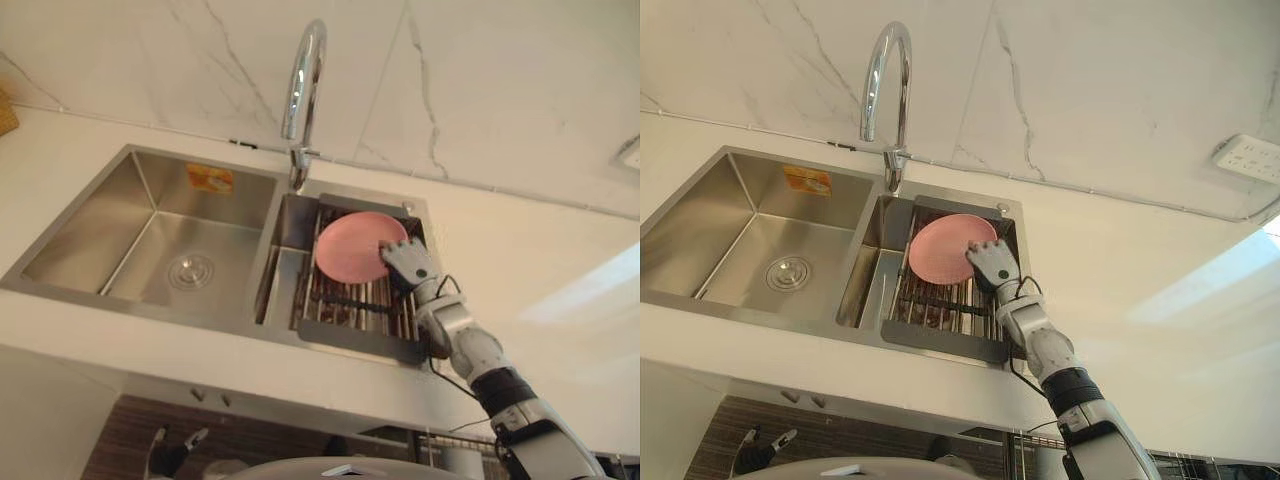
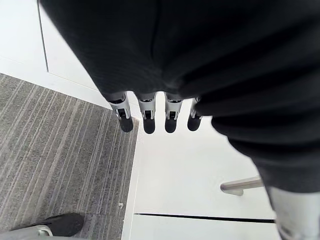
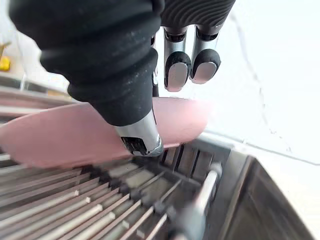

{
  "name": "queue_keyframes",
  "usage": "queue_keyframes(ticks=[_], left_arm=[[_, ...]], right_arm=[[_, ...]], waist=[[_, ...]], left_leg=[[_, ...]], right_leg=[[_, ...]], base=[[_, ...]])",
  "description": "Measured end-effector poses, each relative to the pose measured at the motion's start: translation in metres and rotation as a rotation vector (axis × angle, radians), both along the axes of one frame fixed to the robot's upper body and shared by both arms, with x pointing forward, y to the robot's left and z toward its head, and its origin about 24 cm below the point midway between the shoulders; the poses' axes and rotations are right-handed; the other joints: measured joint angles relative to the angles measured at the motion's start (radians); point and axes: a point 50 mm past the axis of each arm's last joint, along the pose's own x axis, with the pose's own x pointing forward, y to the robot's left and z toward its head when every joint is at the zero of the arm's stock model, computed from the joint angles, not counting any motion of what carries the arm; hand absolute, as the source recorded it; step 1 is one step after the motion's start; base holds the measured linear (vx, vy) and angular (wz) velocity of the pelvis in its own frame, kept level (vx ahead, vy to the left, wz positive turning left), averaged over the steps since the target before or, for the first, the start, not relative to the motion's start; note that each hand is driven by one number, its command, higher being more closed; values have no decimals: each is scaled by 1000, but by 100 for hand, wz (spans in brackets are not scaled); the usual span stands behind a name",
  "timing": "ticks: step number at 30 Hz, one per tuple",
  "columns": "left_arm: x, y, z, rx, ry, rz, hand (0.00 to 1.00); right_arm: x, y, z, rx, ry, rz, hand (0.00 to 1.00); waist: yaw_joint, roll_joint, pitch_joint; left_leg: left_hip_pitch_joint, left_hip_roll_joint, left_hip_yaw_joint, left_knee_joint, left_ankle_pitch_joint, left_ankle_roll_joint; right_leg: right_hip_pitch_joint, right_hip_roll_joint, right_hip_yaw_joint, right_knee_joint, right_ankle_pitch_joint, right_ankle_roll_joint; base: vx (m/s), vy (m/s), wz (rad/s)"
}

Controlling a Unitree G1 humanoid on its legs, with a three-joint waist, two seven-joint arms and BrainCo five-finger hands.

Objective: Walk over to the sink, pick up the cup, carry it to the dishwasher, place the cup inside the dishwasher, then close the dishwasher door

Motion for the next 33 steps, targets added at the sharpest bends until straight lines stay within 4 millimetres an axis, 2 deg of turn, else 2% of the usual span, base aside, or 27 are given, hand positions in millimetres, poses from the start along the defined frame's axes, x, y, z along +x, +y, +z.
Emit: queue_keyframes(ticks=[4, 7, 17, 23, 24, 28, 33], left_arm=[[-2, 0, 1, 3, -15, 0, 0], [-5, 0, 1, 3, -11, 1, 0], [-4, -1, 1, 0, -13, 2, 0], [-4, -1, 1, 0, -16, 2, 0], [-4, -1, 1, 1, -15, 3, 0], [-7, -1, 0, 0, -12, 14, 0], [-12, -1, 0, 0, -2, 18, 0]], right_arm=[[-1, -1, 20, 100, -79, 23, 100], [-3, 2, 24, 124, -92, 46, 100], [-14, 3, 26, 207, -57, 99, 100], [-15, -5, 25, 229, -22, 73, 100], [-15, -8, 26, 235, -17, 64, 0], [-22, -27, 47, 394, -65, 23, 0], [-35, -29, 52, 481, -16, 47, 0]], waist=[[-2, -1, -1], [-5, -1, -1], [-19, 1, -1], [-22, 9, -3], [-22, 11, -4], [-25, 20, -5], [-40, 24, -8]], left_leg=[[1, 0, 1, 0, 0, 0], [2, 0, 1, 0, 0, 0], [14, 1, 11, 0, -3, -1], [15, 2, 14, 4, -5, -1], [15, 2, 14, 5, -6, -1], [16, 2, 17, 8, -8, -1], [20, 3, 26, 9, -10, -2]], right_leg=[[1, 0, 1, 0, 0, 0], [1, 0, 1, 0, 0, 0], [10, 2, 9, 0, -1, 0], [10, 2, 13, 0, 0, 0], [10, 2, 15, 0, 0, 0], [10, 3, 19, 0, 0, 0], [10, 4, 28, 0, 0, 0]], base=[[0, 0, 0], [0, 0, 0], [0, 0, -1], [0, 0, 0], [0, 0, 0], [0, 0, -1], [-5, 5, -5]])
